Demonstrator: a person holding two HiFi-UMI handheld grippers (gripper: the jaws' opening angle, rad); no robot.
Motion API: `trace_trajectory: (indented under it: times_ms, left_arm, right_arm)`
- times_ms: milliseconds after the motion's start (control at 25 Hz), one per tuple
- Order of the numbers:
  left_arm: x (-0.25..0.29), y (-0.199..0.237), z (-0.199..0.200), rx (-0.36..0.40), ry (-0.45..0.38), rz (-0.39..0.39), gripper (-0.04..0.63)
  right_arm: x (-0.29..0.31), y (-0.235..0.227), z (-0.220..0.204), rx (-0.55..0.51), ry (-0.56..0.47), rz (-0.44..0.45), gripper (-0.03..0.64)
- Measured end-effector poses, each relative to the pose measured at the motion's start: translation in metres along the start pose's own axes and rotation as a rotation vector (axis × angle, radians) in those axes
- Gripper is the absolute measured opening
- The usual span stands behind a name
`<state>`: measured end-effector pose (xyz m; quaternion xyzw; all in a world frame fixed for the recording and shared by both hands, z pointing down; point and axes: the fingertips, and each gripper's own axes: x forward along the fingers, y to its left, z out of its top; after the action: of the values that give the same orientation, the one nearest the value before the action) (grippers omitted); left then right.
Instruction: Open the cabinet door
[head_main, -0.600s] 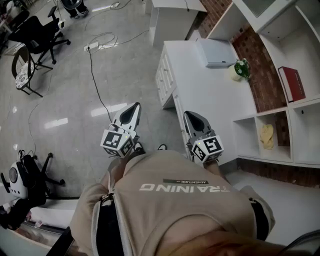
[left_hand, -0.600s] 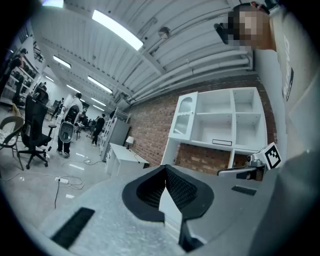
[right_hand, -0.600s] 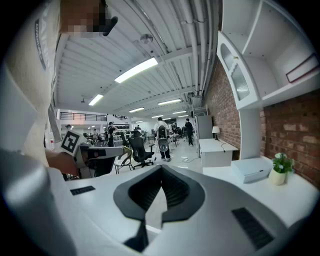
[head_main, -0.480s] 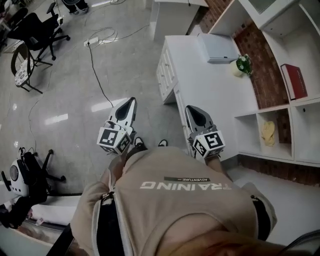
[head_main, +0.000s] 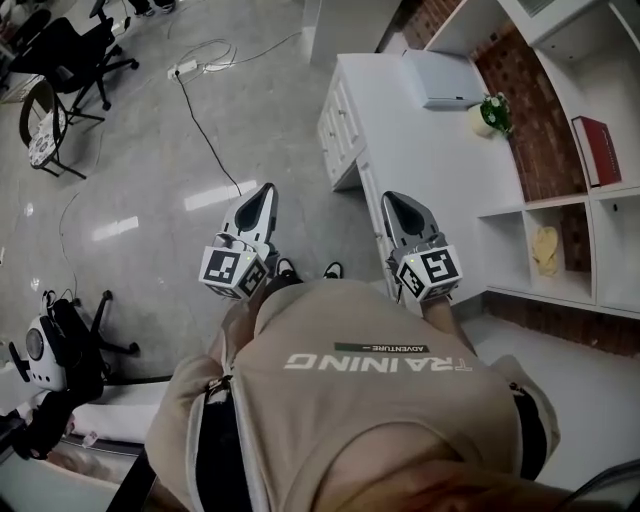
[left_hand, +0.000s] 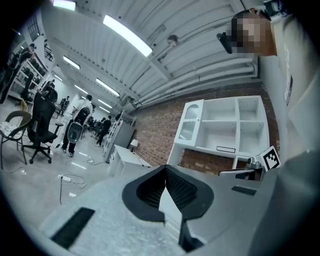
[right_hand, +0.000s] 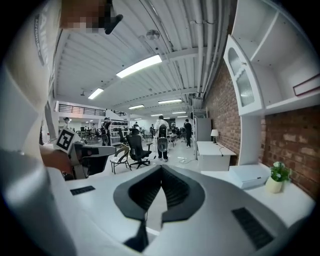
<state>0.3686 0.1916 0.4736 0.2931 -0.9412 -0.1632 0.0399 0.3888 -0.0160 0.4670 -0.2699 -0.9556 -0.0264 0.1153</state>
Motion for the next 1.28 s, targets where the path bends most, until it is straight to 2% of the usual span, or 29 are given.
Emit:
trace_trajectory:
  times_ms: [240, 400, 560, 760, 880, 1000, 1160, 1280]
  left_arm:
    - [0.001, 0.02, 0.003, 0.04, 0.017, -0.062, 0.008]
    - [-0.002, 0.037, -0.007, 0.086, 0.054, -0.069, 0.008]
    - [-0.003, 0.045, -0.013, 0.031, 0.078, -0.06, 0.008]
    - [0.005, 0.055, -0.023, -0.003, 0.1, -0.024, 0.008]
    - [0.03, 0.059, -0.011, 0.016, 0.094, -0.02, 0.008]
    - [0.063, 0.06, 0.017, 0.022, 0.064, -0.037, 0.008]
    - [0.113, 0.064, 0.046, 0.085, 0.049, -0.043, 0.008]
    - [0.147, 0.063, 0.052, 0.032, 0.028, -0.044, 0.008]
  right_arm:
    - [0.012, 0.015, -0.002, -0.008, -0.009, -0.037, 0.014]
    - [0.021, 0.022, -0.018, 0.024, 0.009, -0.075, 0.014]
    - [0.033, 0.025, -0.034, 0.044, 0.064, -0.07, 0.014]
    - [0.071, 0.009, -0.029, 0.052, 0.025, -0.052, 0.014]
    - [0.098, -0.009, -0.021, 0.056, -0.009, -0.026, 0.014]
    - [0.125, -0.032, -0.011, 0.076, -0.048, -0.009, 0.014]
    - [0.156, -0.068, 0.0, 0.115, -0.087, 0.001, 0.014]
    - [0.172, -0.096, 0.001, 0.124, -0.078, 0.014, 0.014]
